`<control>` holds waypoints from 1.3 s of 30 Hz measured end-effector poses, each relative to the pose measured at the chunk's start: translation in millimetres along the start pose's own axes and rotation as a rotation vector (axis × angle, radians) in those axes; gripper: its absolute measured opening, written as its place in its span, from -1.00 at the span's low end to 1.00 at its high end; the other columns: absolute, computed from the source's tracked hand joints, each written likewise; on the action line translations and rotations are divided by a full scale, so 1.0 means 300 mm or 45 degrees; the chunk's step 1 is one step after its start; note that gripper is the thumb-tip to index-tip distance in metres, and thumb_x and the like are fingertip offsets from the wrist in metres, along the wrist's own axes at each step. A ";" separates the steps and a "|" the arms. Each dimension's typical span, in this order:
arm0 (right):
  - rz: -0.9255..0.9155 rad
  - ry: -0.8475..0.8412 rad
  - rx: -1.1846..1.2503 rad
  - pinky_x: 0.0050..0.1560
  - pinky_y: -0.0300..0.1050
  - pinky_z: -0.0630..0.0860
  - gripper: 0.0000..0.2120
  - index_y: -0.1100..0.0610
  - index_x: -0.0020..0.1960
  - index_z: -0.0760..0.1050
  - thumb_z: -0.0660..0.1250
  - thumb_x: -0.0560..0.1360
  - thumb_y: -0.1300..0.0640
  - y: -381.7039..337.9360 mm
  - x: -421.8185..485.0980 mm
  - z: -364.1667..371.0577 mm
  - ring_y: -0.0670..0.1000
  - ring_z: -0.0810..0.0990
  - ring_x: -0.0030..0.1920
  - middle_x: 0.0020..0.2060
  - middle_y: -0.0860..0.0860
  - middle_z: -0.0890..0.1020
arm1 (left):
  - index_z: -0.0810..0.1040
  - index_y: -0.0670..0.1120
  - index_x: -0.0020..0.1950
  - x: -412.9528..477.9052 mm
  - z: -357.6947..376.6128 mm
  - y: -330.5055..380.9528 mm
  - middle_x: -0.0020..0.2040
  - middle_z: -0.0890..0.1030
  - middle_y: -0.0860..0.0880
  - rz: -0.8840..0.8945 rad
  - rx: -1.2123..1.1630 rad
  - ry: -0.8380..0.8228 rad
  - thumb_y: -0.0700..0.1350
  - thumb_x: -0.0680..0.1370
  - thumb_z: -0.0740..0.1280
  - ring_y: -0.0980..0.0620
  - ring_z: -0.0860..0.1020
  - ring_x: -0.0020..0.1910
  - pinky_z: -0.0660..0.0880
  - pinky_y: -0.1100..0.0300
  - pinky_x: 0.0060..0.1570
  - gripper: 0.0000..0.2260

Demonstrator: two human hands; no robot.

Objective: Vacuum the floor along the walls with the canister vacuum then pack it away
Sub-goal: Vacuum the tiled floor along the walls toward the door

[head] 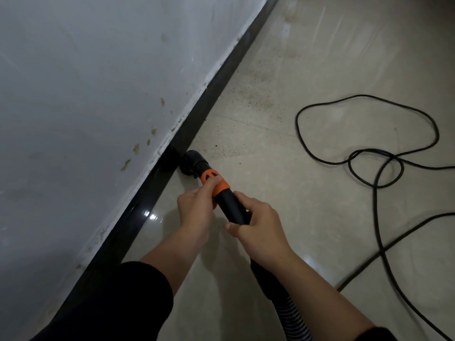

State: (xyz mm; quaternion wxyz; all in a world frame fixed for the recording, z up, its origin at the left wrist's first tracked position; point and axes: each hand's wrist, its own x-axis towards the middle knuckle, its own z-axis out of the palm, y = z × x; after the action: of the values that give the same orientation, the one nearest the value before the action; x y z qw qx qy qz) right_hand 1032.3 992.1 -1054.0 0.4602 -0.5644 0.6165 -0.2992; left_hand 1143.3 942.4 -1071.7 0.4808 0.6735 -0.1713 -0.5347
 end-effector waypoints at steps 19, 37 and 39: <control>-0.111 0.105 -0.251 -0.29 -0.41 0.35 -0.41 -0.09 0.39 0.37 0.35 0.42 0.28 0.007 0.047 0.067 -0.07 0.44 -0.21 -0.15 -0.03 0.45 | 0.60 -0.20 -0.13 0.093 0.004 0.012 -0.07 0.63 -0.19 -0.106 -0.086 -0.007 -0.13 0.41 0.48 -0.11 0.63 -0.08 0.58 0.01 0.09 -0.84; -0.093 0.167 -0.363 -0.32 -0.40 0.28 -0.40 -0.03 0.42 0.34 0.31 0.43 0.31 0.045 0.000 -0.052 -0.05 0.42 -0.18 -0.13 -0.01 0.42 | 0.57 -0.16 -0.13 0.015 0.126 -0.026 -0.11 0.62 -0.13 -0.142 -0.148 -0.115 -0.17 0.45 0.45 -0.03 0.62 -0.17 0.54 0.13 -0.12 -0.90; -0.091 0.179 -0.368 -0.32 -0.40 0.29 -0.41 -0.04 0.40 0.35 0.32 0.43 0.31 0.050 -0.011 -0.069 -0.06 0.41 -0.19 -0.14 -0.02 0.42 | 0.57 -0.16 -0.12 0.005 0.141 -0.032 -0.09 0.63 -0.14 -0.149 -0.142 -0.133 -0.16 0.45 0.45 -0.03 0.62 -0.17 0.55 0.13 -0.12 -0.89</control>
State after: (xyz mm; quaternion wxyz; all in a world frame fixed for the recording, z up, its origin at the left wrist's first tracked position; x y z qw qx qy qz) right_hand 1007.2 994.8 -1058.2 0.3190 -0.6241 0.6633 -0.2622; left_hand 1103.7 926.3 -1078.9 0.4758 0.6259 -0.1263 -0.6049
